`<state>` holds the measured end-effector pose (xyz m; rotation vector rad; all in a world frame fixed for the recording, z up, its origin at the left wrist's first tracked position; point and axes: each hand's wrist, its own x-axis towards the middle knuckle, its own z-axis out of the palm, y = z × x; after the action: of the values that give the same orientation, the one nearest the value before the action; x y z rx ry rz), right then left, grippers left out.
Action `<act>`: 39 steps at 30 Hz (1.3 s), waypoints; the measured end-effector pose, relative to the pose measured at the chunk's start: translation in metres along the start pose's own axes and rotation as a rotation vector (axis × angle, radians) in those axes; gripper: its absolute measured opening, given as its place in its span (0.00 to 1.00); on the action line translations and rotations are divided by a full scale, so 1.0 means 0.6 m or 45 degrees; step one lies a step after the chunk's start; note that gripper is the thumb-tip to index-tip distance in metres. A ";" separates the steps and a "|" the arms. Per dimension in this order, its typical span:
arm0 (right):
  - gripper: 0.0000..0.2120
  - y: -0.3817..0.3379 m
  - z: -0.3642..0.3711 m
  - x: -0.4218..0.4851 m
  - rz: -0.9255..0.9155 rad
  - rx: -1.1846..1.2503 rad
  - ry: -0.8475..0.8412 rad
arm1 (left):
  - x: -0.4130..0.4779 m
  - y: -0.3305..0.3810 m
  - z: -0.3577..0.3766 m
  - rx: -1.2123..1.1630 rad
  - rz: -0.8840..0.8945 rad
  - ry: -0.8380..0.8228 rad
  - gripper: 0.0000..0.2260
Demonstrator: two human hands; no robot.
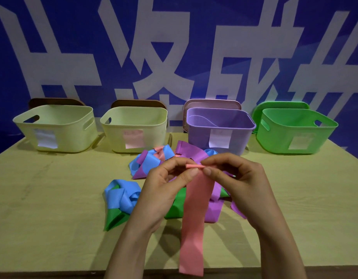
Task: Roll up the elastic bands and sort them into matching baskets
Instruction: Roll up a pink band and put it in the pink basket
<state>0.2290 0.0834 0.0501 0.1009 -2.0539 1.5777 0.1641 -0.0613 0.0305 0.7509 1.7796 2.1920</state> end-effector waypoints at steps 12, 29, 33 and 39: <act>0.15 -0.001 0.017 -0.003 -0.050 0.075 0.088 | 0.002 0.002 0.015 -0.123 0.041 0.173 0.07; 0.07 -0.002 0.018 -0.006 0.119 0.200 0.093 | -0.009 -0.003 0.019 -0.080 -0.050 0.141 0.13; 0.08 -0.006 0.015 -0.010 0.096 0.219 0.094 | -0.011 -0.003 0.015 -0.109 -0.028 0.124 0.11; 0.14 -0.006 0.012 -0.012 0.060 0.159 0.113 | -0.014 0.003 0.006 -0.067 0.026 0.026 0.08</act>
<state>0.2339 0.0737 0.0489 0.0279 -1.9028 1.7076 0.1735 -0.0626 0.0306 0.7411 1.7235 2.2583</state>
